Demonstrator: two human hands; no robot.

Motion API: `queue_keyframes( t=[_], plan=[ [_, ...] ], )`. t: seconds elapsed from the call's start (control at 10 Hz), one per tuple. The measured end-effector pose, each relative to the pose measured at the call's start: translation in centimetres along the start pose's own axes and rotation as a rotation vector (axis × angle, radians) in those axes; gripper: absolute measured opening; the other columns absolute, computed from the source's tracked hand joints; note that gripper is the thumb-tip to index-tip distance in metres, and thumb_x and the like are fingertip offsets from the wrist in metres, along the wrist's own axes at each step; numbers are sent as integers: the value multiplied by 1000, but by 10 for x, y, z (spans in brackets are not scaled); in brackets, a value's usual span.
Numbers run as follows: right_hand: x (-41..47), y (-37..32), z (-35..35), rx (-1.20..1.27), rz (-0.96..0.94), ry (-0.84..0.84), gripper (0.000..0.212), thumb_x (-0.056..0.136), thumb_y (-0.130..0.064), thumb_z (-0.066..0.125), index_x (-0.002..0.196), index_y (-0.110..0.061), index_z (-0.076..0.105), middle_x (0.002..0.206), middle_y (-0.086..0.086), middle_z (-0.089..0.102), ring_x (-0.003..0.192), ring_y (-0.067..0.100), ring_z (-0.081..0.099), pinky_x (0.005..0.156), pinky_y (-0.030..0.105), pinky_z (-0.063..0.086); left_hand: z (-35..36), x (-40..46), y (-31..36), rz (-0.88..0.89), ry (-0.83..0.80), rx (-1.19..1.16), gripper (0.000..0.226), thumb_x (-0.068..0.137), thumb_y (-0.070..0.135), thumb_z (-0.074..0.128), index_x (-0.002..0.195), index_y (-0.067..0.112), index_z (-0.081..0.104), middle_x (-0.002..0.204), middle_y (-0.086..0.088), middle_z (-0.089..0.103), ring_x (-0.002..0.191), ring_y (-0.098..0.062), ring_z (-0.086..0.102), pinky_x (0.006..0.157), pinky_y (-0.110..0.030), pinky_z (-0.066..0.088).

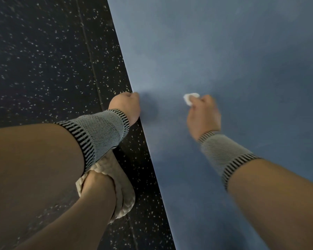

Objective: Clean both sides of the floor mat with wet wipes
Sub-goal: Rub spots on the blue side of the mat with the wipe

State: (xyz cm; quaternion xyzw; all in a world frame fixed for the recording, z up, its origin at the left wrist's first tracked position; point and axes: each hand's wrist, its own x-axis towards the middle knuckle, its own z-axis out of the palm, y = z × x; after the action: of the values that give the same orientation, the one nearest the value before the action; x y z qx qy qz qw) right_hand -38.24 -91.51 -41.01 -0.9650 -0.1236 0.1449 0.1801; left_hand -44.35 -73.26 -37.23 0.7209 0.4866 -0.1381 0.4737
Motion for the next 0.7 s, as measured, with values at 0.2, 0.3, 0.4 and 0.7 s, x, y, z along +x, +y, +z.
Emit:
queue_keyframes(
  t=[0.2, 0.3, 0.4, 0.7],
  plan=[
    [-12, -79, 38, 290, -94, -208, 21, 94, -31, 38, 97, -28, 59, 100, -4, 60, 78, 9, 49, 67, 28, 34, -5, -4, 0, -51, 26, -27, 34, 100, 34, 41, 103, 7, 62, 109, -13, 66, 103, -29, 63, 93, -48, 52],
    [-10, -96, 38, 149, -298, -216, 19, 92, -38, 39, 80, -30, 51, 91, -4, 59, 81, 16, 56, 70, 33, 41, -8, -1, 5, 13, 12, 24, 38, 99, 30, 40, 106, 0, 62, 114, -24, 64, 108, -40, 60, 95, -51, 49],
    [8, -34, 11, -6, -122, -99, 19, 89, -19, 48, 102, -24, 61, 105, 5, 58, 92, 25, 56, 70, 29, 33, -8, 3, 8, 15, 24, 6, 32, 99, 36, 40, 86, 12, 57, 119, -23, 63, 113, -40, 58, 97, -52, 47],
    [-5, -99, 39, 293, -231, -219, 24, 96, -34, 35, 86, -24, 54, 93, -3, 59, 82, 18, 56, 72, 36, 45, -6, 3, 15, 10, 21, 58, 43, 101, 31, 37, 100, -3, 63, 111, -25, 64, 107, -39, 60, 94, -50, 50]
  ],
)
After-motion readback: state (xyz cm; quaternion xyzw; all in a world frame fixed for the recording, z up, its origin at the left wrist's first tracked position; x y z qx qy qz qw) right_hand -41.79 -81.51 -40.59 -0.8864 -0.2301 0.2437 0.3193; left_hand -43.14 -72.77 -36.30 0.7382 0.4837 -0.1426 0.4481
